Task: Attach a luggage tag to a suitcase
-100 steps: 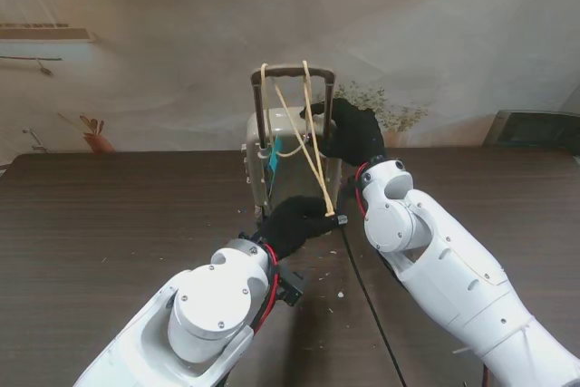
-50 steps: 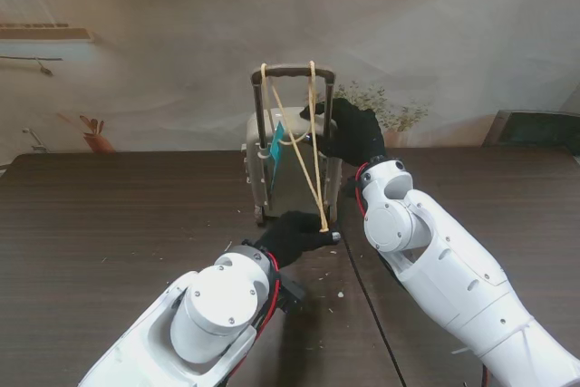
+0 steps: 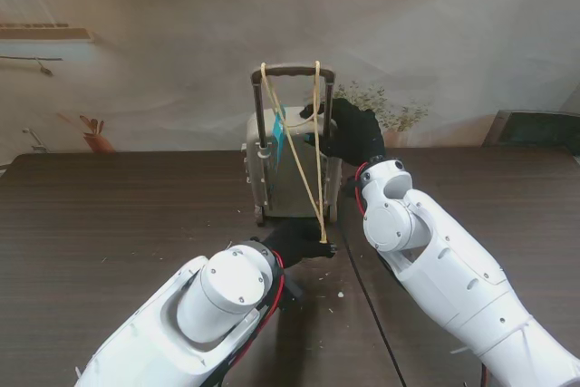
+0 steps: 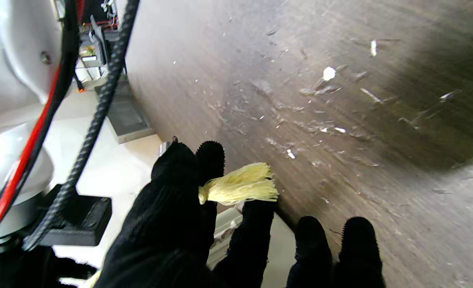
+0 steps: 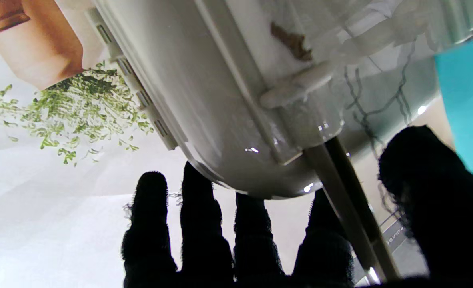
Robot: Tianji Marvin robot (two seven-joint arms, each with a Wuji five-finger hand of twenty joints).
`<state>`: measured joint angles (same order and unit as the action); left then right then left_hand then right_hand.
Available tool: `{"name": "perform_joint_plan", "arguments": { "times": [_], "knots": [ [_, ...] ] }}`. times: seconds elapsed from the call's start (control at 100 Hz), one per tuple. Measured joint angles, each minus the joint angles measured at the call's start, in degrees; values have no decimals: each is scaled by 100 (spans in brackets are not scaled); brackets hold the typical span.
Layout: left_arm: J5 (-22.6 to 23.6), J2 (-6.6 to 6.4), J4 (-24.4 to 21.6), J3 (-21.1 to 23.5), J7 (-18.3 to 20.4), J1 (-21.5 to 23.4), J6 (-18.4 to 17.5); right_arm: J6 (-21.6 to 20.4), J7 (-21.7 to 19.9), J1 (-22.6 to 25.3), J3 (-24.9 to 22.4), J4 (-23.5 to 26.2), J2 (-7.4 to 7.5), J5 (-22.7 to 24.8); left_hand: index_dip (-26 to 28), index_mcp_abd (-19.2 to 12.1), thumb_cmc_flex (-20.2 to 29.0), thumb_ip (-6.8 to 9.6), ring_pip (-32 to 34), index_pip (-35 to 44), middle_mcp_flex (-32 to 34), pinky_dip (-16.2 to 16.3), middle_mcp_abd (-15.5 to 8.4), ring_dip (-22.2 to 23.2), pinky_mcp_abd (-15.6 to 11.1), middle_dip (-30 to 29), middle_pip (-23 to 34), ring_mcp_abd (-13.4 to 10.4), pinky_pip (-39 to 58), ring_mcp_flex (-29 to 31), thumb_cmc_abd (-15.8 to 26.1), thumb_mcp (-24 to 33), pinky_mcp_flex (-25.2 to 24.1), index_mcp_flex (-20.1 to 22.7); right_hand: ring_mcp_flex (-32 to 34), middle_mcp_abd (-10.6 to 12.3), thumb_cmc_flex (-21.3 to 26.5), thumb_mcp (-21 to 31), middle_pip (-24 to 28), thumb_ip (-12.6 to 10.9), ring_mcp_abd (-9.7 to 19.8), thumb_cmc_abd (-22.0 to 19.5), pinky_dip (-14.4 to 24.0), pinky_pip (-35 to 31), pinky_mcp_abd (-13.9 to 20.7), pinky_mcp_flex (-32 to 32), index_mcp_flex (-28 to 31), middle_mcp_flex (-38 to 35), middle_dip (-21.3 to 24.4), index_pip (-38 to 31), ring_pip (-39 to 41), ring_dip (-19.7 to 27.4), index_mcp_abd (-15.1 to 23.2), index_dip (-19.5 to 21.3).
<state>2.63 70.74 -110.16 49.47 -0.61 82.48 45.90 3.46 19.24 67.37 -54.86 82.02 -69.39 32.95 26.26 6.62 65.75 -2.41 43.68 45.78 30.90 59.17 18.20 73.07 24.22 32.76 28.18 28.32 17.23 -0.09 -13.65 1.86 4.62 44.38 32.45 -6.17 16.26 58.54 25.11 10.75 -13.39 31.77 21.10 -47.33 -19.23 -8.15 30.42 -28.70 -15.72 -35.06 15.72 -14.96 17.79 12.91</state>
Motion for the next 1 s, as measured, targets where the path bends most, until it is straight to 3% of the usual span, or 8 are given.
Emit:
{"name": "perform_joint_plan", "arguments": {
  "times": [0.37, 0.66, 1.0],
  "knots": [
    [151, -31, 602, -270, 204, -442, 335, 14, 20, -30, 26, -43, -15, -35, 0, 3, 1, 0, 72, 0, 0, 45, -4, 0, 0, 10, 59, 0, 28, 0, 0, 0, 162, 0, 0, 0, 0, 0, -66, 0, 1, 0, -6, -9, 0, -37, 0, 0, 0, 60, 0, 0, 0, 0],
    [186, 0, 1218, -458, 244, -772, 340, 33, 39, -50, 47, -67, -25, -75, 0, 3, 3, 0, 138, 0, 0, 81, -17, 1, 0, 20, 63, 0, 81, 0, 0, 0, 208, 0, 3, 0, 0, 0, -72, 0, 3, 0, -9, -16, 0, -46, 0, 0, 1, 64, 0, 0, 4, 0],
    [176, 44, 1516, -592, 279, -988, 331, 33, 66, -55, 50, -93, -40, -95, -85, 3, 58, 0, 147, 6, 0, 83, -75, 1, -4, 57, 70, 0, 83, 0, 1, 0, 218, 0, 80, 0, 0, 46, -74, 0, 3, 0, -68, -71, 0, -54, 0, 0, 1, 65, 0, 0, 49, 2]
  ]
}}
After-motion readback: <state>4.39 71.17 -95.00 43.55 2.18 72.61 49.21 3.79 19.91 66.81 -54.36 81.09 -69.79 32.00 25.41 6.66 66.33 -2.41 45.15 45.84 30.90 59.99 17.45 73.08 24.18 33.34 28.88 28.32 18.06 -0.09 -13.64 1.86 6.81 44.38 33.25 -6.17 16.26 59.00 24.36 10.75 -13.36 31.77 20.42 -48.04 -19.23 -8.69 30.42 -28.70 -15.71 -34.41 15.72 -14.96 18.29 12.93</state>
